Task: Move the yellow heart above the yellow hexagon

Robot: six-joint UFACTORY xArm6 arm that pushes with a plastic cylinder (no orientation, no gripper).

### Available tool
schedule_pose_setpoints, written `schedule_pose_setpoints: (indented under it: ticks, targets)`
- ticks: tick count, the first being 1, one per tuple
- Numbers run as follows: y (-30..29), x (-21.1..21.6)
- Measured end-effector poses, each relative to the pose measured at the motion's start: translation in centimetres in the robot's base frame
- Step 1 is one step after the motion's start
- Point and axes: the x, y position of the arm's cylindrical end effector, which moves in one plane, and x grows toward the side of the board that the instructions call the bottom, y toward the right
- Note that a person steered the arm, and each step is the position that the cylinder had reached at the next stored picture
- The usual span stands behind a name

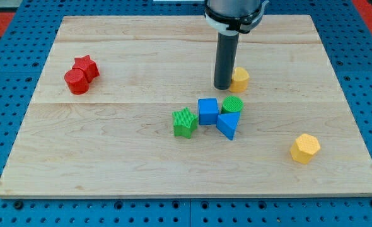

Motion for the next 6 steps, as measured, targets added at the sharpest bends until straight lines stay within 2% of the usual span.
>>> schedule_pose_setpoints:
  ticks: [1, 2, 3, 4, 5, 6]
  targets:
    - [0.1, -1.9]
    - [5.8, -1.7]
    - [8.3, 3.0]
    - [10.9, 5.1]
    - [11.1, 3.2]
    - [14.0, 4.1]
